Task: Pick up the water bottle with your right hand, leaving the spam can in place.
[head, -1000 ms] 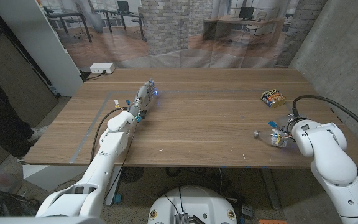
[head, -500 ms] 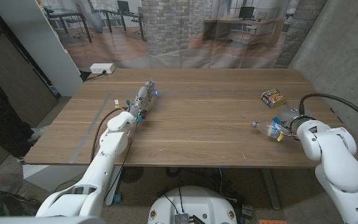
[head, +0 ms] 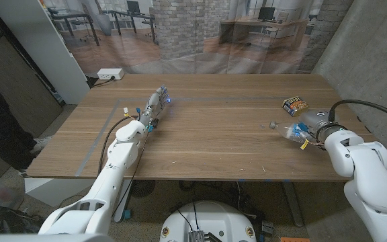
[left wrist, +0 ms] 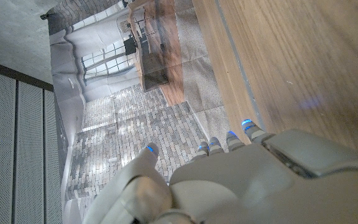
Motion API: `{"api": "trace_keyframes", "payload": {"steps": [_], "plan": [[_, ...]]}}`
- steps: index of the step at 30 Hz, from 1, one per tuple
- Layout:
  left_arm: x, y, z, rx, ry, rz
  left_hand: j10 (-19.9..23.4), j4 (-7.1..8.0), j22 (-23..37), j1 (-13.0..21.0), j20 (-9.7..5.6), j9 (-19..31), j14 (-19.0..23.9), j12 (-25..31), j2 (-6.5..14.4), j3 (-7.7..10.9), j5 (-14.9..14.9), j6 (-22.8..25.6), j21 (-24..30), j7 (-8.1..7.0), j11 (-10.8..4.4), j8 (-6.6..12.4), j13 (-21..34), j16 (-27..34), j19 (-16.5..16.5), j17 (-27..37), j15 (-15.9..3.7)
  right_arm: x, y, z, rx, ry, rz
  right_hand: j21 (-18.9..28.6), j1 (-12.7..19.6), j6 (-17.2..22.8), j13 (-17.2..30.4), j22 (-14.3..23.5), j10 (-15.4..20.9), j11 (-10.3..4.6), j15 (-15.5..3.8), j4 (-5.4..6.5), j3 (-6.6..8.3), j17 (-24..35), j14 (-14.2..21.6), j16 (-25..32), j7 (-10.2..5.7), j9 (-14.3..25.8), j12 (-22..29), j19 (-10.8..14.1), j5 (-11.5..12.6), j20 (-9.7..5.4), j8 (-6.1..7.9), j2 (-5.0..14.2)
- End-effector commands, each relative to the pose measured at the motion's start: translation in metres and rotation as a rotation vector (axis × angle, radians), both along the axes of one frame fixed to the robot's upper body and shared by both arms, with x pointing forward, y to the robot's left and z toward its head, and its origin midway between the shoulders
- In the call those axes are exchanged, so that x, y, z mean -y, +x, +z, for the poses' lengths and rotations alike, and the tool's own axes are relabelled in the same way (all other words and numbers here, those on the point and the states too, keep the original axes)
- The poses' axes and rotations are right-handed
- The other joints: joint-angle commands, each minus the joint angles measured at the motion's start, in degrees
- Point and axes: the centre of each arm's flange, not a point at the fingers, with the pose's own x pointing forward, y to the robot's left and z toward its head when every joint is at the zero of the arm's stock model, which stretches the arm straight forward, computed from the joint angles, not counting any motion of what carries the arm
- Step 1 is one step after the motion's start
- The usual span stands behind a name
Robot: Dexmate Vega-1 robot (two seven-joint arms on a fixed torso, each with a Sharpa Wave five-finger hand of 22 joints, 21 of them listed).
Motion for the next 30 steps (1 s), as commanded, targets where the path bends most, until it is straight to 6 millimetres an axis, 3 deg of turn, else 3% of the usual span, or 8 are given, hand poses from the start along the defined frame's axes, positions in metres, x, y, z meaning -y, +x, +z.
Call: {"api": "trace_keyframes", "payload": {"steps": [1, 30], "plan": [[-0.003, 0.0, 0.0, -0.001, -0.001, 0.003, -10.43, -0.18, 0.29, 0.46, 0.38, 0.34, -11.28, -0.05, -0.02, -0.09, -0.04, -10.87, -0.13, -0.06, -0.14, 0.11, 0.31, -0.01, -5.01, 0.27, 0.0, -0.004, -0.009, 0.009, 0.076, -0.011, 0.017, 0.55, 6.7, 5.21, 1.09, -0.05, 1.67, -1.14, -8.9, 1.16, 1.1, 0.22, 0.64, -0.54, -4.43, 0.21, 0.54, -0.23, 0.07, -0.61, 0.39, 7.33], [-0.009, 0.001, 0.005, 0.004, 0.003, 0.002, -10.5, -0.21, 0.3, 0.5, 0.45, 0.34, -11.28, -0.06, 0.02, -0.19, -0.02, -10.92, -0.3, -0.08, -0.1, 0.11, 0.31, 0.0, -4.96, 0.26, 0.01, -0.007, -0.023, 0.019, 0.258, -0.024, 0.034, 1.3, 5.92, 5.85, 1.65, -1.22, 1.94, -1.34, -8.78, 2.02, 1.19, 1.59, 1.3, -1.9, -4.49, 0.21, 1.49, -0.85, -0.34, -0.86, 1.05, 7.32]]}}
